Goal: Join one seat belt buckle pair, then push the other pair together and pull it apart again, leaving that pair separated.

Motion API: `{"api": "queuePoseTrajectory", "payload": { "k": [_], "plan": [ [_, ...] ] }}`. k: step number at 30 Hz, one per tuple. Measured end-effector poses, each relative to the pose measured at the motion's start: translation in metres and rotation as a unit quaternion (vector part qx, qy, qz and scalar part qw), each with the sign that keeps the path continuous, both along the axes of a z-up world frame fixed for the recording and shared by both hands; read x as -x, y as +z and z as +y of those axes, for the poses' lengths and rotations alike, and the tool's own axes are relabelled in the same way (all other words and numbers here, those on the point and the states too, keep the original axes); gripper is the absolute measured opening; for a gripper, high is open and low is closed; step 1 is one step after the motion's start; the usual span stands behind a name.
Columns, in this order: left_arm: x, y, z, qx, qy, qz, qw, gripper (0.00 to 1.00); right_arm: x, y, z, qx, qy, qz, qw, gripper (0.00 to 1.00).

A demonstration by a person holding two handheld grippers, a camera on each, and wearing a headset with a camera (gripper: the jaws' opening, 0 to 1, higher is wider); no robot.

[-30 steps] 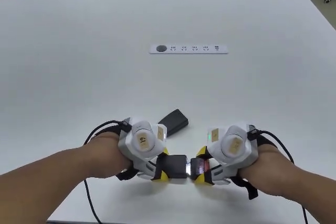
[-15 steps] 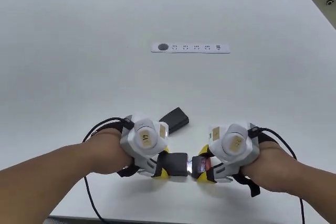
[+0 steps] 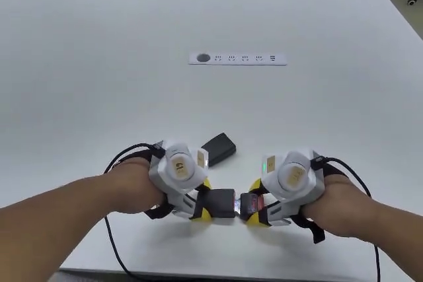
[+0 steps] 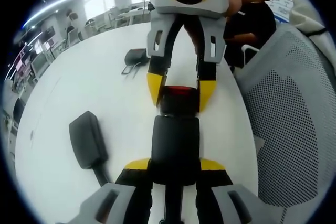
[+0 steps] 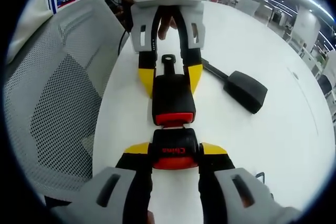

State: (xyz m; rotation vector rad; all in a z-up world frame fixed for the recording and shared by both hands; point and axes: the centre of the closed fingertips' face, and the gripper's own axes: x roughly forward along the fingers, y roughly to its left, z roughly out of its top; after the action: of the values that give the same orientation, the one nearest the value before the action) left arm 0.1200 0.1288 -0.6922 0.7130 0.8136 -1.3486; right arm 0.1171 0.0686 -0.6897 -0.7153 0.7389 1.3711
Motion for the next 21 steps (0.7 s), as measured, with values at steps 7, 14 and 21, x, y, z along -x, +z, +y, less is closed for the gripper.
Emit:
{"api": "queuePoseTrajectory", "payload": {
  "k": [7, 14, 21],
  "plan": [
    [-0.0003, -0.0012, 0.0016, -0.002, 0.007, 0.002, 1.0000, 0.32, -0.0010, -0.0021, 0.0008, 0.008, -0.007, 0.001, 0.9999, 0.33],
    [0.0023, 0.0004, 0.0009, -0.006, 0.004, 0.002, 1.0000, 0.32, -0.0002, -0.0035, -0.0017, 0.011, 0.006, -0.017, 0.9998, 0.34],
    [0.0021, 0.0003, -0.0015, -0.016, -0.003, 0.001, 0.9999, 0.34, 0.0011, -0.0017, -0.0030, 0.004, 0.003, -0.011, 0.9999, 0.35]
  ]
}}
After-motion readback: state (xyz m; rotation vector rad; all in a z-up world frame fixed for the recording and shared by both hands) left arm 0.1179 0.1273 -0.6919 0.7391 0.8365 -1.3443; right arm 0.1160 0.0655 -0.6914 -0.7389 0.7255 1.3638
